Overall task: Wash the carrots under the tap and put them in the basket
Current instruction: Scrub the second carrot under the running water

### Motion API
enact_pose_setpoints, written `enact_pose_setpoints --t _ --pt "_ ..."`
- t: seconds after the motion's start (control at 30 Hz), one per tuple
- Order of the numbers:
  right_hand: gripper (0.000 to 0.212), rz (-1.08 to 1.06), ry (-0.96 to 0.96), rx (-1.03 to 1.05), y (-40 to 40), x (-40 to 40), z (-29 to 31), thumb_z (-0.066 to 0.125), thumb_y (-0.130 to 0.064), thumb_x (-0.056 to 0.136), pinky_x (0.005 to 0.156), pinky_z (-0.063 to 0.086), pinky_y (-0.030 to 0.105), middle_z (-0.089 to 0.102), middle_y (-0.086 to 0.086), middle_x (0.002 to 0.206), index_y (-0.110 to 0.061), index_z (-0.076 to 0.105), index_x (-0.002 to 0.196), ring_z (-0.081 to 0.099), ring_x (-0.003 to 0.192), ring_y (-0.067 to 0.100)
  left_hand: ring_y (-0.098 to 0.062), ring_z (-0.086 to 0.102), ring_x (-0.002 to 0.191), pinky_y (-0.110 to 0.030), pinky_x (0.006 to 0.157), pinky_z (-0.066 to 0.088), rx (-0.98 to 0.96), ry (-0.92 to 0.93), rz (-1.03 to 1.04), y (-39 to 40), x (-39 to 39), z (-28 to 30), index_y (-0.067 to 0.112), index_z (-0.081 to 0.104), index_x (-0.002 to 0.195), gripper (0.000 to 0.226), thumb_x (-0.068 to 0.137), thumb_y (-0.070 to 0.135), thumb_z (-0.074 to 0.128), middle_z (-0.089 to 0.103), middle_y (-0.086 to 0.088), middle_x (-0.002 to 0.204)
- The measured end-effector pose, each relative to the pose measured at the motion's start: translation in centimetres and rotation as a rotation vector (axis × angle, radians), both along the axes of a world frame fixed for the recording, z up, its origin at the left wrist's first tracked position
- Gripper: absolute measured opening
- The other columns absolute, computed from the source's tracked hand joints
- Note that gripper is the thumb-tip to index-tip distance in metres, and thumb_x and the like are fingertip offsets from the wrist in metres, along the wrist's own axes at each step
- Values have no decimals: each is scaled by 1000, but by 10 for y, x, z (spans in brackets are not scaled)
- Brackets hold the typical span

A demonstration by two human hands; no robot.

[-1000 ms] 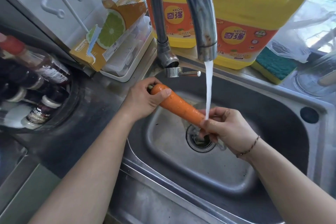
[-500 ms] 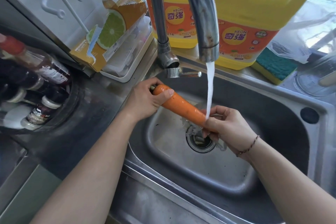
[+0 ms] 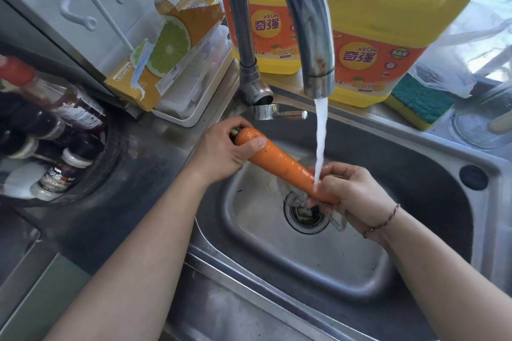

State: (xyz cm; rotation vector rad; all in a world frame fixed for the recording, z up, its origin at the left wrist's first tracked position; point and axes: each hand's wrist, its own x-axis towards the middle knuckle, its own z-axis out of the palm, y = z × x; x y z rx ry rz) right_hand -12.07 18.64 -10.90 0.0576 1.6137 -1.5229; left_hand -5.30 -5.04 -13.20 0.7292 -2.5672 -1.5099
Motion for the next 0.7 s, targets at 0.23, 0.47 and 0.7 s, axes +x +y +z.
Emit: enact_pose_setpoints --t 0.23,0.47,0.7 --pt "15 -3 24 3 -1 0 -4 50 9 94 38 42 23 69 21 74 5 64 98 65 51 22 -11 59 54 -29 48 50 13 8 -28 -3 1 -1 30 62 90 47 64 69 67 59 2 77" --pt "13 -20 -27 3 -1 0 -5 52 11 90 42 44 26 72 14 71 4 61 96 66 57 27 -20 62 60 -39 55 53 -1 12 -41 -3 3 -2 37 61 92 43 64 69 68 61 1 82" --pt "19 22 25 -1 -2 3 -4 64 12 83 45 45 24 68 19 67 5 61 101 62 58 25 -20 59 60 -39 55 50 0 23 -20 -6 4 -5 38 61 90 40 64 67 69 60 2 80"
